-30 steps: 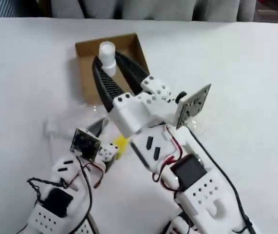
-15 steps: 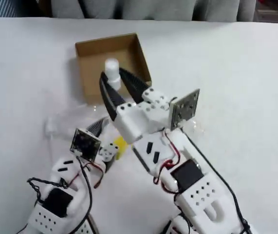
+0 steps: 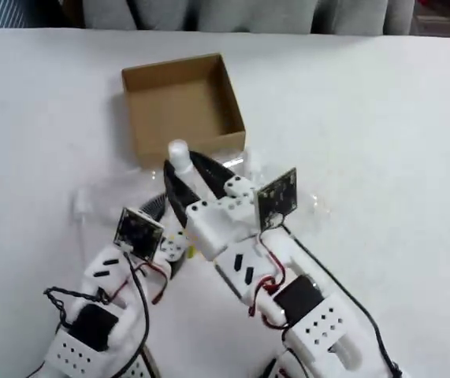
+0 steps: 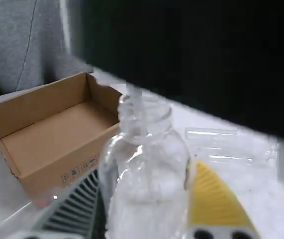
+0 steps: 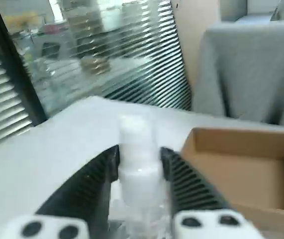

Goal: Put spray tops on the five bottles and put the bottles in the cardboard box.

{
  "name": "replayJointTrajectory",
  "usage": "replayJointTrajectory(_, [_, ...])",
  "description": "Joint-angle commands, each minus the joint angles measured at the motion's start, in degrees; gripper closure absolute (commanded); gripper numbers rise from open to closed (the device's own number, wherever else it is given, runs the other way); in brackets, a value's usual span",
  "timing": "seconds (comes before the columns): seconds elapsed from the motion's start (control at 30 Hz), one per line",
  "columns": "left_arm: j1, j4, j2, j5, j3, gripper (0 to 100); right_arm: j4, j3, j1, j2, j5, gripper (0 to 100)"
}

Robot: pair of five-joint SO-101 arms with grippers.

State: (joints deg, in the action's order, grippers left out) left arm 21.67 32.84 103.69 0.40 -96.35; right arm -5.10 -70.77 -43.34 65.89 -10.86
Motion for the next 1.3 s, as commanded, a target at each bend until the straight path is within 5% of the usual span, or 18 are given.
replayJointTrajectory(0.0, [0.4,-2.0,1.3,0.8,0.6,98,-2.1,1.0,-2.2,1.2,1.4,78.4])
replayJointTrajectory(0.3, [0.3,-2.0,1.3,0.8,0.6,98,-8.6,1.2,-0.8,11.1,1.5,76.9])
replayJointTrajectory(0.63, [-4.1,-5.0,1.2,0.9,0.7,98,-20.9,0.9,10.7,23.8,1.5,77.4])
replayJointTrajectory(0.8, [-9.4,-7.7,1.1,9.6,1.1,98,-22.2,0.8,13.5,17.6,1.5,98.1])
replayJointTrajectory(0.93, [-12.1,-9.3,1.0,13.5,1.8,98,-22.1,-0.5,16.0,12.3,1.3,94.8])
replayJointTrajectory(1.13, [-12.3,-3.5,0.8,13.8,8.9,98,-22.0,-6.1,15.5,10.7,1.5,98.5])
replayJointTrajectory(1.27, [-12.3,-3.8,-5.0,13.9,13.8,98,-22.5,-11.2,8.2,13.8,2.6,98.4])
